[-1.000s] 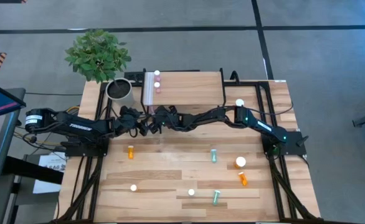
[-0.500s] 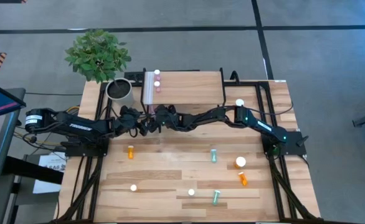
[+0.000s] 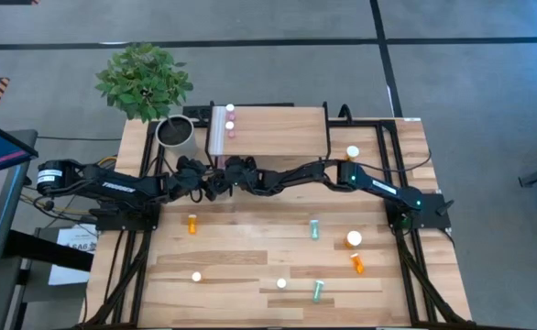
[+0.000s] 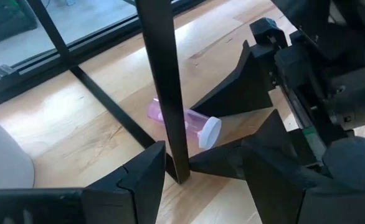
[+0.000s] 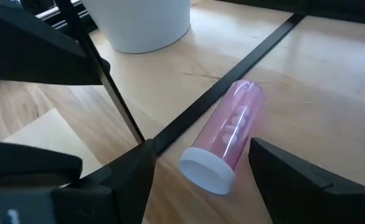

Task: Pick and place medicine bottles onto shelf by color
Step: Put the pink pill bottle aligned with the other pink pill bottles on the shelf

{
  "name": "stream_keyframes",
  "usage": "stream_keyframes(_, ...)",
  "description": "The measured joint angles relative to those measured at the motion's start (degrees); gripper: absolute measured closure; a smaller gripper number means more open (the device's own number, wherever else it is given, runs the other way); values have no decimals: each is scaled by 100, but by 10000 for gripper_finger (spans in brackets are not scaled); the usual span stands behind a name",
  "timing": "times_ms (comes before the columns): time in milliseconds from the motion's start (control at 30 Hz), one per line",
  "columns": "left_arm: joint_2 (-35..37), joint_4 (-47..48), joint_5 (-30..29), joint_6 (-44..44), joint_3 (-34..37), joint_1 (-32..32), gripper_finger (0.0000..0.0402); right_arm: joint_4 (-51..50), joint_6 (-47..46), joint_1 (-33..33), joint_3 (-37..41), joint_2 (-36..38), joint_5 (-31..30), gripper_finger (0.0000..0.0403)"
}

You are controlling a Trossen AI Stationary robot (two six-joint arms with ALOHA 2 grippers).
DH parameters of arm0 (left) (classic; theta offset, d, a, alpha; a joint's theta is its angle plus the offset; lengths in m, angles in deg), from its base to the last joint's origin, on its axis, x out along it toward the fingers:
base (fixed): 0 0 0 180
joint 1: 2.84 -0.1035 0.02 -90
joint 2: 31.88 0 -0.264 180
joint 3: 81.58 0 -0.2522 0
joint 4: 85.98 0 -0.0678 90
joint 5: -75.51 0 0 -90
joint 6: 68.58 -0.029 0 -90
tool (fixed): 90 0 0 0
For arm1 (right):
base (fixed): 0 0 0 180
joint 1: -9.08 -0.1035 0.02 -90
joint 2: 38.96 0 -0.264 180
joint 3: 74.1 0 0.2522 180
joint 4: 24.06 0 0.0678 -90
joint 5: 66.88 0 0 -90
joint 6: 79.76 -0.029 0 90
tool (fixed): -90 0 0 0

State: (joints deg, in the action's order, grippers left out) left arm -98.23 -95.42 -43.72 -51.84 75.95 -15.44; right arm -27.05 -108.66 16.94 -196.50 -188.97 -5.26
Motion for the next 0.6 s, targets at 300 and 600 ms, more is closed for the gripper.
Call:
stream_keyframes(300,0,26,1,-2,0,2,204,-158,36,-35,11,17,-82,204)
stream_keyframes(600,0,23,8,2,0,0,204,-283,90,-98,12,22,-125,296)
